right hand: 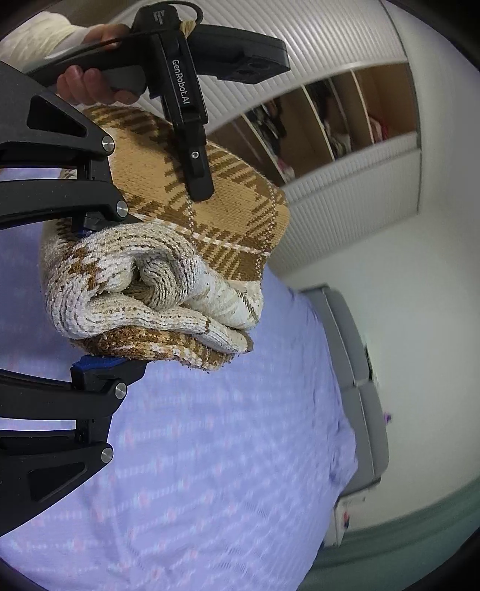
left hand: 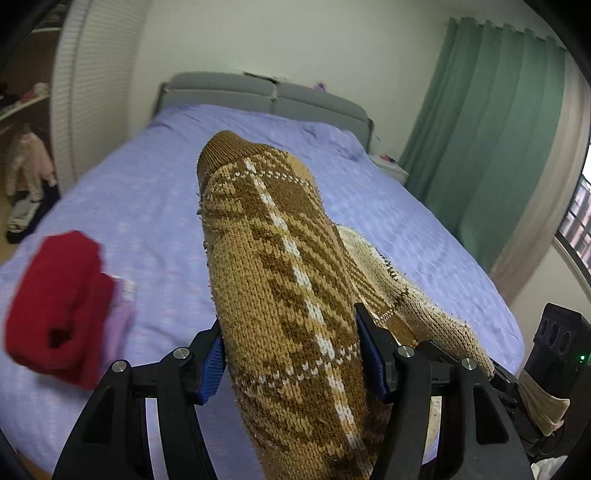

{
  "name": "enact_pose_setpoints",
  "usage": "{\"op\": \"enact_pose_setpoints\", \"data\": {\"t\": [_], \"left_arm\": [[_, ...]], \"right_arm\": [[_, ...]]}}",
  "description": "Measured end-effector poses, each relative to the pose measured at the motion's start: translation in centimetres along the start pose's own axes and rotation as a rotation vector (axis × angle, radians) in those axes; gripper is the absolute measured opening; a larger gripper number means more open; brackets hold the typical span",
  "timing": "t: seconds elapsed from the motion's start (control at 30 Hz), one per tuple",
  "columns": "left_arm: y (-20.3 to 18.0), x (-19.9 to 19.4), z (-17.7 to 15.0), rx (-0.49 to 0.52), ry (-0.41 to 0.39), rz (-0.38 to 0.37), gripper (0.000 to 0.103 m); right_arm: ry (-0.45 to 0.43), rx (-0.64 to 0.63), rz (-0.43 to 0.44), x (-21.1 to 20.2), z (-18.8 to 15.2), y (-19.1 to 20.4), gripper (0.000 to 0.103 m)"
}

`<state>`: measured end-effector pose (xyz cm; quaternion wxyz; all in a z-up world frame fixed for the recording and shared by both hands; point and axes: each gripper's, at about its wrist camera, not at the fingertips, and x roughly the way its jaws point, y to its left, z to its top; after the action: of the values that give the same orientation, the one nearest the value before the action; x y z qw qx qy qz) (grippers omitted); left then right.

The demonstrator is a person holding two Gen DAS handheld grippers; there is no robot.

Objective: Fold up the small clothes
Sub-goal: 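Carry the folded sweater with the right tool toward the red clothes stack, then place the folded sweater on the red clothes stack and open the right tool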

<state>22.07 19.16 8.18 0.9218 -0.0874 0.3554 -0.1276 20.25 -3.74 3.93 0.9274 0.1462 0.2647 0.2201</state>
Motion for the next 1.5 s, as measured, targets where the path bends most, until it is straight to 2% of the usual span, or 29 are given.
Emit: {"op": "enact_pose_setpoints", "data": {"t": [0.1,0.2,0.4,0.57,0.77,1.0,1.1,1.2,1.3,1.4,1.5], "left_arm": [[3.2,-2.8,0.4,-0.023,-0.040,0.036,0.061],[6.7,-5.2,2.1,-0.038,-0.062,0.067,0.061],[13.7,-7.8,5.1,-0.083,-0.078,0.095,0.061],[20.3,-7.7,6.7,-0.118,-0.069,0.056,0.061],[26.8,-6.0,6.5,-0.107,-0.015,0.032,0.061],[32.6,-1.7,5.0,-0.112,0.043,0.028,0.062],[33.4,-0.1,4.0,-0.118,0.072,0.019,0.062],[34.5,0.7,3.4,-0.124,0.063,-0.004,0.064],[35.2,0.9,3.4,-0.123,0.057,0.021,0.070],[35.3,1.1,3.5,-0.086,0.053,0.084,0.075],[34.4,0.5,3.9,-0.061,0.034,0.143,0.076]], "right_arm": [[0.002,-0.041,0.048,1.3,0.3,4.1,0.046],[0.000,-0.069,0.085,2.5,0.8,7.6,0.046],[0.012,-0.123,0.146,7.5,3.4,14.5,0.046],[0.031,-0.119,0.158,11.5,4.0,18.4,0.046],[0.058,-0.160,0.122,15.6,1.8,22.6,0.046],[0.114,-0.184,0.063,20.4,-1.1,24.6,0.046],[0.119,-0.199,0.018,21.4,-2.3,25.3,0.046],[0.102,-0.210,-0.019,21.5,-3.5,25.5,0.046],[0.134,-0.117,0.010,22.5,-3.8,24.7,0.047],[0.177,-0.008,0.061,23.4,-3.8,23.1,0.048],[0.233,0.155,0.121,24.1,-3.9,20.7,0.053]]}}
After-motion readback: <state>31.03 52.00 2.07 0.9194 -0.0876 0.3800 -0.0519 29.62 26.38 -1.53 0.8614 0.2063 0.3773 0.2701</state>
